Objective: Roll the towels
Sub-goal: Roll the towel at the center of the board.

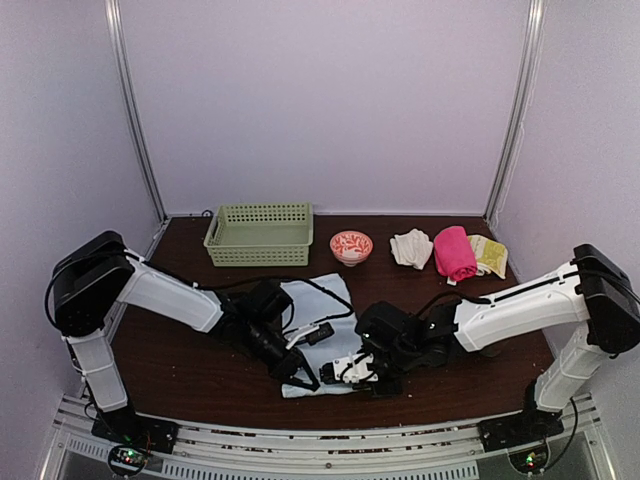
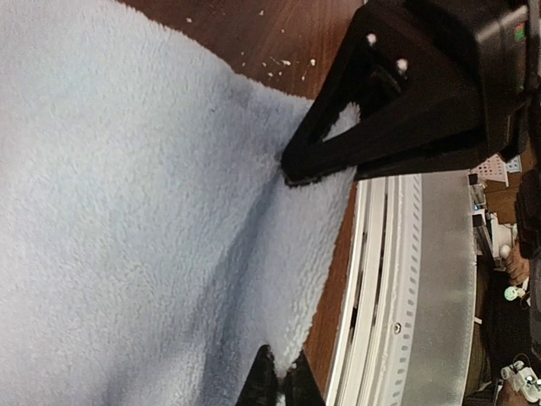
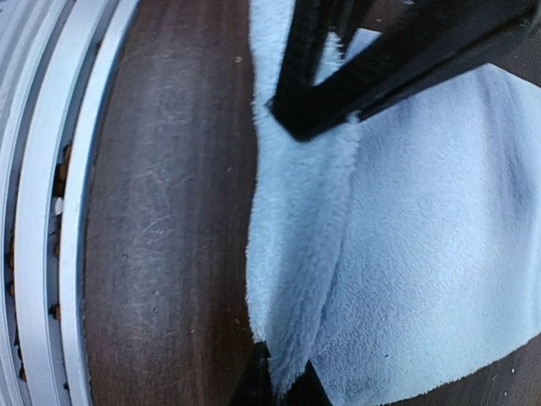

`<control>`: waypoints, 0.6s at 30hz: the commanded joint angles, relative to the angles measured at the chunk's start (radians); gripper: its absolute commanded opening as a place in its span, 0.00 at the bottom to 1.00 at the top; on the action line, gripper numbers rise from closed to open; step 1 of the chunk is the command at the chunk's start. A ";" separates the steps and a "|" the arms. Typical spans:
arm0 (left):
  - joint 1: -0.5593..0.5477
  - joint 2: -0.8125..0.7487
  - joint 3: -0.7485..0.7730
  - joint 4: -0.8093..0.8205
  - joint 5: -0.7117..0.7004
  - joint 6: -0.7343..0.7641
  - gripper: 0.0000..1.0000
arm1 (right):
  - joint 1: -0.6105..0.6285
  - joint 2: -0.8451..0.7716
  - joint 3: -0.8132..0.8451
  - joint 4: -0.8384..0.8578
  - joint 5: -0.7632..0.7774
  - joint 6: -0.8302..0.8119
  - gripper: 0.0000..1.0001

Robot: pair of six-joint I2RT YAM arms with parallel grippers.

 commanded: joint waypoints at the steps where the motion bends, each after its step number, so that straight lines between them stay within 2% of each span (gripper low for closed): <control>1: 0.026 0.010 0.045 -0.094 0.074 0.069 0.00 | -0.046 -0.020 0.027 -0.150 -0.189 -0.056 0.00; 10: 0.059 0.152 0.119 -0.187 0.163 0.097 0.00 | -0.225 0.136 0.126 -0.355 -0.502 -0.140 0.00; 18: 0.117 0.201 0.108 -0.094 0.213 0.019 0.00 | -0.338 0.381 0.276 -0.590 -0.653 -0.250 0.00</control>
